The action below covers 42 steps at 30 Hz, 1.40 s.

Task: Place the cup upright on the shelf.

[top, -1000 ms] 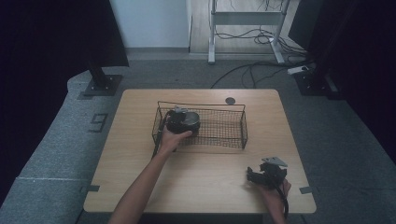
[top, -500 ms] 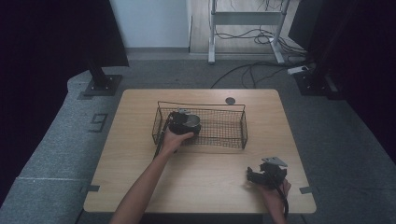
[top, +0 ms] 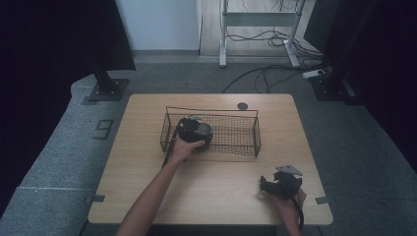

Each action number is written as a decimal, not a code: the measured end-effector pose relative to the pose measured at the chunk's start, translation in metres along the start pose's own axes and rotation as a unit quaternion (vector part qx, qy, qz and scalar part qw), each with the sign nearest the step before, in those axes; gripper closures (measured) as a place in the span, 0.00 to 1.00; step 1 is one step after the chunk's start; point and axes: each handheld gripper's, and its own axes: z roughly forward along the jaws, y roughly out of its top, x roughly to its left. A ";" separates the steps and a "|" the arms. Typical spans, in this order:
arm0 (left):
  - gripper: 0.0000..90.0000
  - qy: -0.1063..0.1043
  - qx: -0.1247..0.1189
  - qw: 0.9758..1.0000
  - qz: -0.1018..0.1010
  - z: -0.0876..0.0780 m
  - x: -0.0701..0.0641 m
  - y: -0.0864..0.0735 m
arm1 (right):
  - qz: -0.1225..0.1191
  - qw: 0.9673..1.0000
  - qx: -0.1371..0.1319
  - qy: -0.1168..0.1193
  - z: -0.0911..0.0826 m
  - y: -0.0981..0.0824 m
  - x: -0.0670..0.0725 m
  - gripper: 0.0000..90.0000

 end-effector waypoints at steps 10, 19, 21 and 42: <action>0.11 -0.015 -0.033 0.999 -0.007 -0.024 0.006 0.006 | 0.000 1.000 0.000 0.000 0.000 0.000 0.000 0.04; 0.11 -0.030 -0.053 0.998 0.003 -0.047 0.007 0.002 | 0.000 1.000 0.000 0.000 0.000 0.000 0.000 0.04; 0.11 -0.036 -0.057 0.998 0.006 -0.053 0.007 -0.001 | 0.000 1.000 0.000 0.000 0.000 0.000 0.000 0.04; 0.14 -0.079 -0.089 0.993 0.014 -0.102 0.014 -0.071 | 0.001 1.000 0.001 0.000 0.000 0.000 0.000 0.04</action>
